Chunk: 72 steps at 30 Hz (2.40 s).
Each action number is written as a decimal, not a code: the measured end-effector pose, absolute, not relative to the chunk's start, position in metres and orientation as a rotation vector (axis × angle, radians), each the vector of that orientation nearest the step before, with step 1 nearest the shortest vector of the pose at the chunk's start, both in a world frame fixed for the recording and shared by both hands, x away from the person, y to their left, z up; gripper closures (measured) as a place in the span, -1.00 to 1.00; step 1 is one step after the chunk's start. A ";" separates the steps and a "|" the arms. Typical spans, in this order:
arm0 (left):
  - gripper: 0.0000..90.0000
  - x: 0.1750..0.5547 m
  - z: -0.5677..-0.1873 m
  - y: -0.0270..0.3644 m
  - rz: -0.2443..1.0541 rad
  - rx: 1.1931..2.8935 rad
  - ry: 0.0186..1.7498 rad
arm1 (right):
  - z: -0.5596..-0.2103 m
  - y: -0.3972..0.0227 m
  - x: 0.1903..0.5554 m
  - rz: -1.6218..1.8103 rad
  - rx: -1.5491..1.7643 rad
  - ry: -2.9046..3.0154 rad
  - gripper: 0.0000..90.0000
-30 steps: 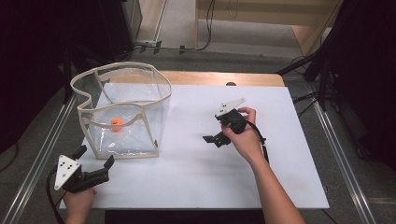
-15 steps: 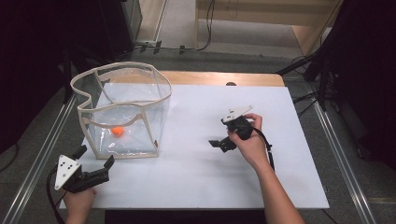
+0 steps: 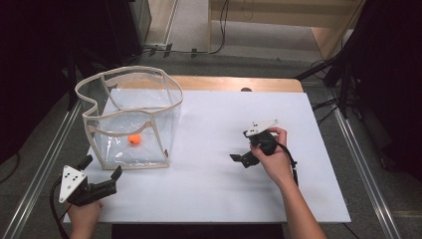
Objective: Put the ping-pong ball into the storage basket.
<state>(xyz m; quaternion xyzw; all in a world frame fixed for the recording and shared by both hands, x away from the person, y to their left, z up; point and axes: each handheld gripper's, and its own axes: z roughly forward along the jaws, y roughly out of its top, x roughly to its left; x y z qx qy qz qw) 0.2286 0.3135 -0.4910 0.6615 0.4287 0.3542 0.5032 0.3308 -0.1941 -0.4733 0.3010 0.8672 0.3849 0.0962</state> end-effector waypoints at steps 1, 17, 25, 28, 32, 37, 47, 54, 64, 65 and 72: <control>-1.00 0.229 -0.491 0.314 0.856 1.599 1.035 | -0.474 -0.195 0.330 1.142 0.896 2.567 -1.00; -1.00 0.228 -0.491 0.313 0.868 1.598 1.044 | -0.487 -0.228 0.313 1.189 0.953 2.521 -1.00; -1.00 0.228 -0.491 0.313 0.872 1.601 1.043 | -0.491 -0.254 0.301 1.217 1.008 2.470 -1.00; -1.00 0.228 -0.491 0.313 0.871 1.601 1.043 | -0.492 -0.262 0.297 1.225 1.029 2.448 -1.00; -1.00 0.228 -0.491 0.313 0.871 1.603 1.044 | -0.491 -0.274 0.291 1.236 1.043 2.420 -1.00; -1.00 0.229 -0.491 0.312 0.868 1.602 1.045 | -0.493 -0.288 0.282 1.244 1.066 2.382 -1.00; -1.00 0.229 -0.491 0.312 0.869 1.605 1.045 | -0.497 -0.320 0.261 1.350 1.111 2.230 -1.00; -1.00 0.229 -0.491 0.313 0.863 1.603 1.043 | -0.504 -0.330 0.250 1.363 1.144 2.199 -1.00; -1.00 0.229 -0.491 0.313 0.860 1.600 1.045 | -0.512 -0.335 0.237 1.366 1.166 2.189 -1.00; -1.00 0.229 -0.491 0.313 0.861 1.598 1.046 | -0.513 -0.335 0.235 1.364 1.169 2.189 -1.00; -1.00 0.229 -0.491 0.314 0.858 1.601 1.043 | -0.513 -0.342 0.223 1.368 1.182 2.145 -1.00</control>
